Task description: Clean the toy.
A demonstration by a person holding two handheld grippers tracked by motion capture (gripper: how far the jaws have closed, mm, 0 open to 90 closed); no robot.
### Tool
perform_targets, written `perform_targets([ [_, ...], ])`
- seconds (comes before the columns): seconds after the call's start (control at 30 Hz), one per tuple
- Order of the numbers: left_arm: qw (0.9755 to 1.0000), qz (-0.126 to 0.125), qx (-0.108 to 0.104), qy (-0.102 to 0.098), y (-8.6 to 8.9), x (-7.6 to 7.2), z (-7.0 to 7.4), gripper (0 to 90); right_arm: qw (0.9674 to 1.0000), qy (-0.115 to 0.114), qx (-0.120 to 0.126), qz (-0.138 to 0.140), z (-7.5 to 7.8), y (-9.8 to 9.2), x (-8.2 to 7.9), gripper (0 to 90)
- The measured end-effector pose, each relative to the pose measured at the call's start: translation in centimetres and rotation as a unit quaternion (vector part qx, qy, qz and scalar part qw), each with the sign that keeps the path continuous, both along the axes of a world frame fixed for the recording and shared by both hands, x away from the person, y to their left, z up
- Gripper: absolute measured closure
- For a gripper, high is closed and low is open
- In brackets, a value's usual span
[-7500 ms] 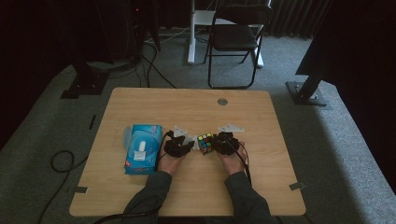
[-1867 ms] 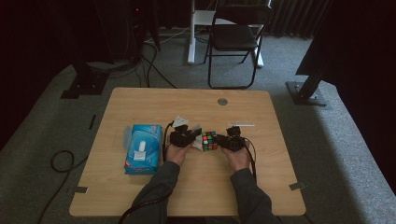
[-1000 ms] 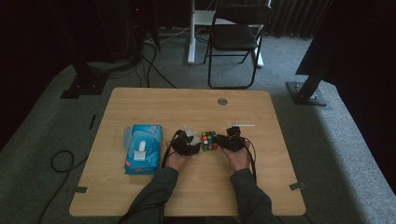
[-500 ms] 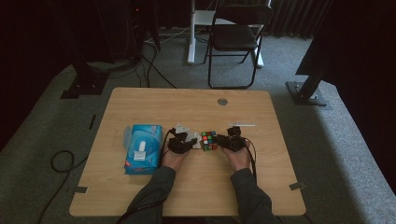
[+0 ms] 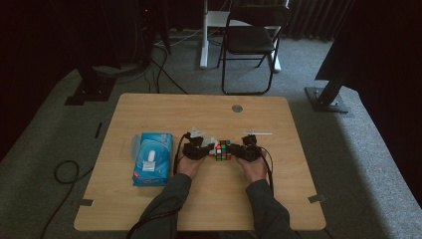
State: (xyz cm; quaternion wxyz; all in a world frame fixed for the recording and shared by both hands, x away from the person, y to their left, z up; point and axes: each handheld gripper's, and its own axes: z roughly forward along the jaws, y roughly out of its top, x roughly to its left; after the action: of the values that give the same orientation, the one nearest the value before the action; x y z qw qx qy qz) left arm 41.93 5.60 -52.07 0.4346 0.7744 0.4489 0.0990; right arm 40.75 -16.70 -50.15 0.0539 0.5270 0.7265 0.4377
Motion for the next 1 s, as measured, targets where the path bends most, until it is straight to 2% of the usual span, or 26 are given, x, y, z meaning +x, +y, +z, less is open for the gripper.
perform_targets([
  [0.07, 1.0, -0.001, 0.001, 0.009, -0.2, 0.1, -0.5, 84.3, 1.0, 0.0, 0.0, 0.001, 0.0, 0.0, 0.0, 66.2],
  [0.17, 1.0, -0.002, 0.0, 0.008, -0.2, 0.0, -0.6, 84.3, 1.0, 0.0, -0.001, 0.001, 0.0, 0.0, 0.0, 66.2],
  [0.3, 0.9996, -0.008, -0.022, -0.013, 0.2, -0.1, 0.4, 84.2, 1.0, 0.001, -0.002, 0.002, 0.1, 0.0, 0.0, 66.2],
  [0.4, 0.9998, -0.01, -0.008, -0.013, 0.0, 0.1, 0.4, 84.0, 1.0, 0.002, -0.004, 0.002, 0.1, 0.1, 0.0, 66.2],
  [0.57, 0.9999, -0.006, 0.001, 0.012, -0.2, 0.4, -0.7, 84.0, 1.0, 0.002, -0.005, 0.002, 0.1, 0.1, 0.1, 66.2],
  [0.67, 0.9998, -0.011, 0.006, 0.014, -0.2, 0.2, -1.0, 84.0, 1.0, 0.002, -0.006, 0.003, 0.1, 0.1, 0.1, 66.2],
  [0.83, 0.9997, -0.006, -0.023, -0.01, 0.1, -0.1, 0.1, 83.9, 1.0, 0.002, -0.005, 0.002, 0.1, 0.1, 0.0, 66.2],
  [1.0, 0.9997, -0.014, -0.018, -0.013, 0.0, -0.9, 0.4, 83.6, 1.0, 0.001, -0.005, 0.001, 0.1, 0.1, 0.0, 66.3],
])
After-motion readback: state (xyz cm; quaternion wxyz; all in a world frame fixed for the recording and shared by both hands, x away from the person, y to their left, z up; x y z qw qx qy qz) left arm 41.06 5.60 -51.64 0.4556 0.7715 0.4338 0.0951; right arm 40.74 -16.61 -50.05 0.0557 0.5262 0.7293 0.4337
